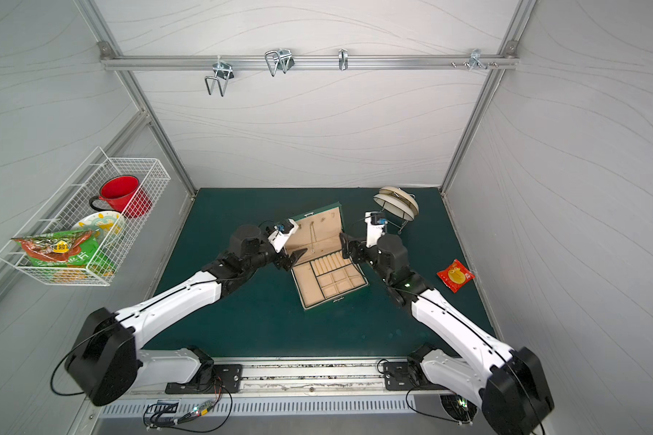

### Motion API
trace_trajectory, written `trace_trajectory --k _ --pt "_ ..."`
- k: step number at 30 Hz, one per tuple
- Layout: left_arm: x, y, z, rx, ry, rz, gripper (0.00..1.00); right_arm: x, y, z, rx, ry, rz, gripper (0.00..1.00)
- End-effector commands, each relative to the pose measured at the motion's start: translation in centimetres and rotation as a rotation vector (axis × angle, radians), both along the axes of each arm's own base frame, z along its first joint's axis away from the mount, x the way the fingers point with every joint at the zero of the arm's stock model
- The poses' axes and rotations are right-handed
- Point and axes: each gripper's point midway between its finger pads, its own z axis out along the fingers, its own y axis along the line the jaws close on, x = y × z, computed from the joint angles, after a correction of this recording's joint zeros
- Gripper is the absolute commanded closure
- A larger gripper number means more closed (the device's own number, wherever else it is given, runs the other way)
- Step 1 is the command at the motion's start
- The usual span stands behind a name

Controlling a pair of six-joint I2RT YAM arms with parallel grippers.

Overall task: Put jewelry chain into jewelry box
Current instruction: Reset both arms

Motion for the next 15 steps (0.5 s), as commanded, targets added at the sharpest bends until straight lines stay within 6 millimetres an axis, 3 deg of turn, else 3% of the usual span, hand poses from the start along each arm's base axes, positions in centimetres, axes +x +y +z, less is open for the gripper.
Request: trace_trajectory --k 1,4,7,11,13,15 --pt "-1.7 2.2 2.4 -0.192 0.036 0.083 0.05 0.0 -5.5 -1.5 -0.045 0.03 -0.158 0.01" --pt "-1.4 9.0 0.6 -0.264 0.07 0.393 0.0 0.0 -11.3 -3.9 -0.061 0.091 -0.331 0.01" --pt "-1.3 17.3 -3.6 -0.299 0.113 0.729 0.0 -0.4 -16.7 -7.3 -0.064 0.156 -0.504 0.01" --pt "-0.9 25.4 -9.0 -0.329 0.239 0.992 0.0 -0.4 -20.8 -11.9 -0.145 0.193 -0.643 0.01" --pt "0.4 26.8 -9.7 -0.303 0.264 1.016 0.0 0.3 -20.9 -13.4 -0.21 0.159 -0.626 0.01" --pt "2.3 27.1 -10.4 -0.243 0.238 0.997 0.0 1.4 -20.3 -14.3 -0.248 0.128 -0.575 0.01"
